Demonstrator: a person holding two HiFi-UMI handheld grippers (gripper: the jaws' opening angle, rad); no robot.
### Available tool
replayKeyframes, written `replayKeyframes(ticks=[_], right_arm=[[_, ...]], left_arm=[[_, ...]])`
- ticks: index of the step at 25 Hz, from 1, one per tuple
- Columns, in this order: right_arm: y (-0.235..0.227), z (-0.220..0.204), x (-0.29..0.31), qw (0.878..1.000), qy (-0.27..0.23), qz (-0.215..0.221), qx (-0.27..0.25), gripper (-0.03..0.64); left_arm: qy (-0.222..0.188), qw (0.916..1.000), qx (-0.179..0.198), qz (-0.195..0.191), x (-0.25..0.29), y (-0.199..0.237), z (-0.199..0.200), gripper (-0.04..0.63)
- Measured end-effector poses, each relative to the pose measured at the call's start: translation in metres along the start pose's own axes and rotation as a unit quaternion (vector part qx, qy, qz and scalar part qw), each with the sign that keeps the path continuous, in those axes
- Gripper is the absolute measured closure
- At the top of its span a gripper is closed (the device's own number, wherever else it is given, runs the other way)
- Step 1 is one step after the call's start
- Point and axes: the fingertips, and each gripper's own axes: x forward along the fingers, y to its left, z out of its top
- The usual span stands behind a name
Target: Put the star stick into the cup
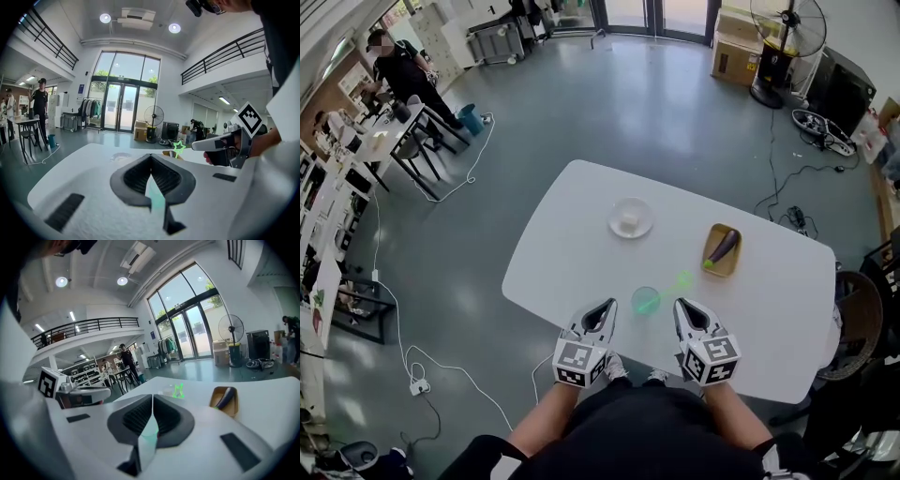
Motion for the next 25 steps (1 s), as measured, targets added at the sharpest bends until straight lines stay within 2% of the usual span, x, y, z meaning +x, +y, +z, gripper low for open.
replayKeyframes(ticks=[7,12,15,25], right_arm=[[0.010,0.054,-0.015,0.998,-0.064,0.007,-0.018,0.614],[0.013,0.089,-0.023,0.990,-0.104,-0.008,-0.097,0.615],[0.018,0.106,-0.027,0.985,-0.118,-0.009,-0.127,0.615],[0.026,0.123,-0.032,0.978,-0.151,-0.013,-0.140,0.615]], left_arm=[[-0.023,0.9997,0.003,-0.012,-0.002,-0.012,0.027,0.589],[-0.049,0.9984,0.008,-0.025,-0.006,-0.018,0.055,0.589],[-0.065,0.9974,0.017,-0.026,-0.010,-0.018,0.071,0.589],[-0.076,0.9967,0.016,-0.024,-0.010,-0.013,0.078,0.589]])
